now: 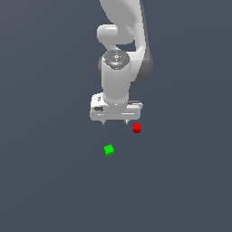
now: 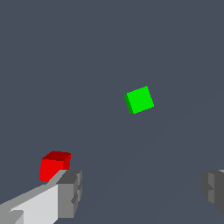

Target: Stack the red cube on top of the green cube.

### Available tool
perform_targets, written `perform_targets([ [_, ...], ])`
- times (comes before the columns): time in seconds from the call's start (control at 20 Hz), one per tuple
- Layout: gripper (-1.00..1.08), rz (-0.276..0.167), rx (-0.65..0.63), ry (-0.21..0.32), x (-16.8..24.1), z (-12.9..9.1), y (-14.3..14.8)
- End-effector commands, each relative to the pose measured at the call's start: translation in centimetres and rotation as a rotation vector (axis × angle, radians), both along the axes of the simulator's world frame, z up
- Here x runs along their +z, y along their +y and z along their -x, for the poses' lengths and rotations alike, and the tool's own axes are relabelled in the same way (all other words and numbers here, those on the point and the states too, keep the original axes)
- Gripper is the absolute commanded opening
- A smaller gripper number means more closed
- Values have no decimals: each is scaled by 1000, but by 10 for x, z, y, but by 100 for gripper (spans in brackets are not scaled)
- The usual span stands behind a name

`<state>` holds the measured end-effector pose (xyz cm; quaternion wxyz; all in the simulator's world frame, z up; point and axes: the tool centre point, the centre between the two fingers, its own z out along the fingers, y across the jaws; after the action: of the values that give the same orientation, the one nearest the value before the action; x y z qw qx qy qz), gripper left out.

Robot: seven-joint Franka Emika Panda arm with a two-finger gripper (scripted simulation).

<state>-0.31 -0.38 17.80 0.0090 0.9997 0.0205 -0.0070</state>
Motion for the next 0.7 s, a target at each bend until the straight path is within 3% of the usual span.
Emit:
perform_targets([
  [0.0, 100, 0, 0, 0, 0, 0, 0],
  [0.35, 100, -1, -11, -1, -9, 7, 10],
  [0.65, 100, -5, -39, -4, -32, 24, 36],
])
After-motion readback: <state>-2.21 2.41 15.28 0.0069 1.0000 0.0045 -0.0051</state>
